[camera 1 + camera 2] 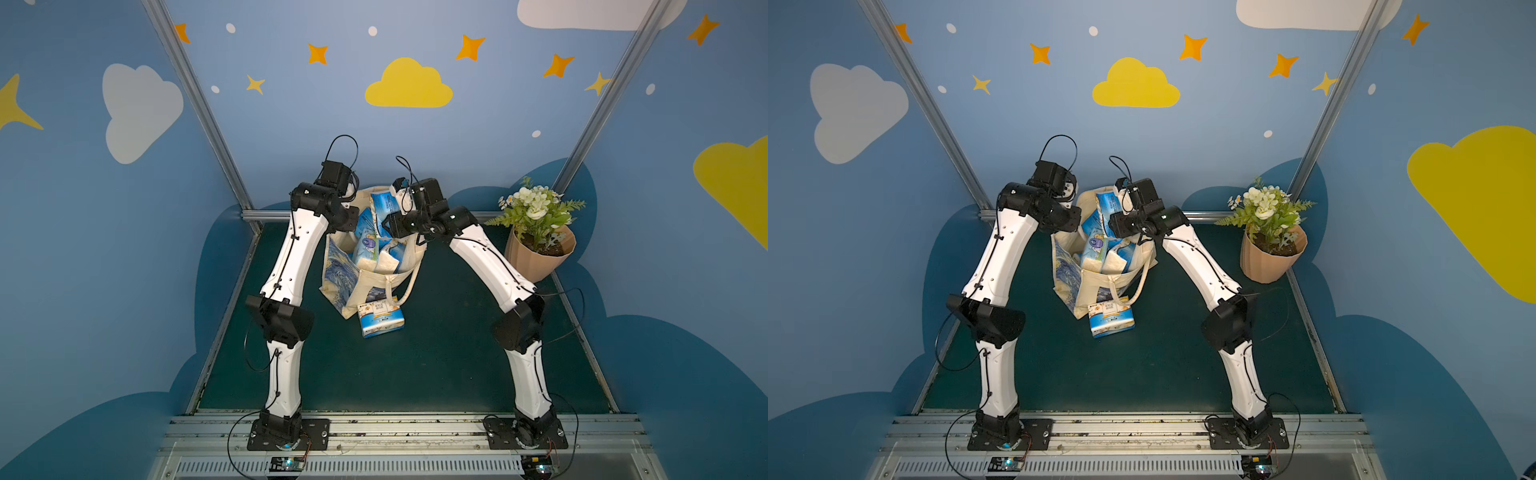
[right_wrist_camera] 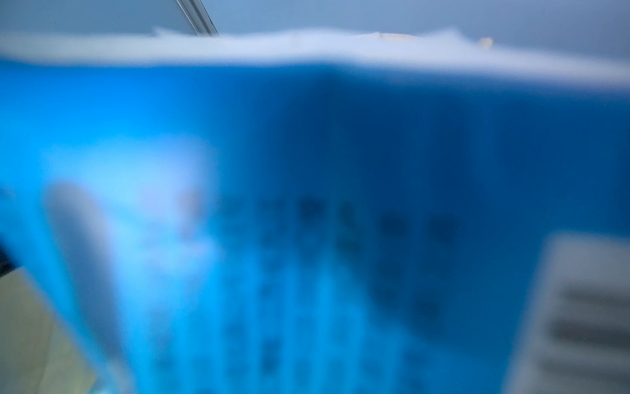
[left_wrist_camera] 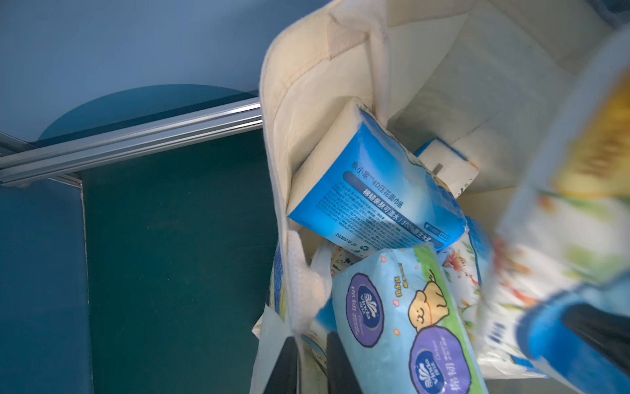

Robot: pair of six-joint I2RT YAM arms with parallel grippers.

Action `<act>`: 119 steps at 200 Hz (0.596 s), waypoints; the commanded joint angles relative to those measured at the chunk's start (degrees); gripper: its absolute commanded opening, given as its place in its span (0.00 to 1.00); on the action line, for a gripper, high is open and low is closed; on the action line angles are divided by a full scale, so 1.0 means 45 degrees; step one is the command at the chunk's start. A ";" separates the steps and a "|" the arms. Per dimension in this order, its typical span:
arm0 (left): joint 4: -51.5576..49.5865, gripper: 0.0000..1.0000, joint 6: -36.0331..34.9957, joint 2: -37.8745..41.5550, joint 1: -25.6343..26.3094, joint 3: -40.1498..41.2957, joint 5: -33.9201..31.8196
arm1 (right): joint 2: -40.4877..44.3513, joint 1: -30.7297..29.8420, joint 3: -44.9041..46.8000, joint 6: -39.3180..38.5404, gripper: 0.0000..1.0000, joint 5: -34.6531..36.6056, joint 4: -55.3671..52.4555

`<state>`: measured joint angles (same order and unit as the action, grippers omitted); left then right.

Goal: Put tissues into the canvas bag
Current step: Place the pack of facial tissues in the canvas bag.

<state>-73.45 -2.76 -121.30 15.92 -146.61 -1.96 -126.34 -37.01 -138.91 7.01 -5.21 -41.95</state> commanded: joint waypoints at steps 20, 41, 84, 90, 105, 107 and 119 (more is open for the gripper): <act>0.0150 0.16 -0.0079 0.0012 -0.0015 0.0040 0.0120 | -0.0686 -0.0022 -0.1663 -0.0155 0.75 0.1396 -0.1042; 0.0092 0.16 -0.0069 -0.0028 -0.0018 0.0040 0.0122 | -0.0858 0.0078 -0.1672 -0.0087 0.82 0.1403 -0.1354; 0.0072 0.16 -0.0030 -0.0004 -0.0020 0.0040 0.0081 | -0.0283 0.0138 -0.1371 -0.0287 0.87 0.1459 -0.1270; 0.0058 0.16 -0.0011 -0.0004 -0.0017 0.0040 0.0083 | -0.0032 0.0173 -0.1214 -0.0384 0.87 0.1485 -0.1145; 0.0034 0.16 -0.0013 0.0020 -0.0013 0.0040 0.0025 | 0.1088 0.0246 -0.0352 -0.0607 0.87 0.1468 -0.0764; 0.0033 0.16 -0.0011 0.0021 -0.0015 0.0040 0.0020 | 0.1256 0.0254 -0.0178 -0.0645 0.87 0.1465 -0.0679; -0.0006 0.16 -0.0011 0.0035 -0.0023 0.0050 -0.0060 | 0.2605 0.0343 0.1237 -0.0909 0.87 0.1442 -0.0030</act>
<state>-73.30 -2.76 -121.30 15.86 -146.61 -2.00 -126.37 -36.14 -139.94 5.43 0.69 -46.04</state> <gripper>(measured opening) 0.158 0.868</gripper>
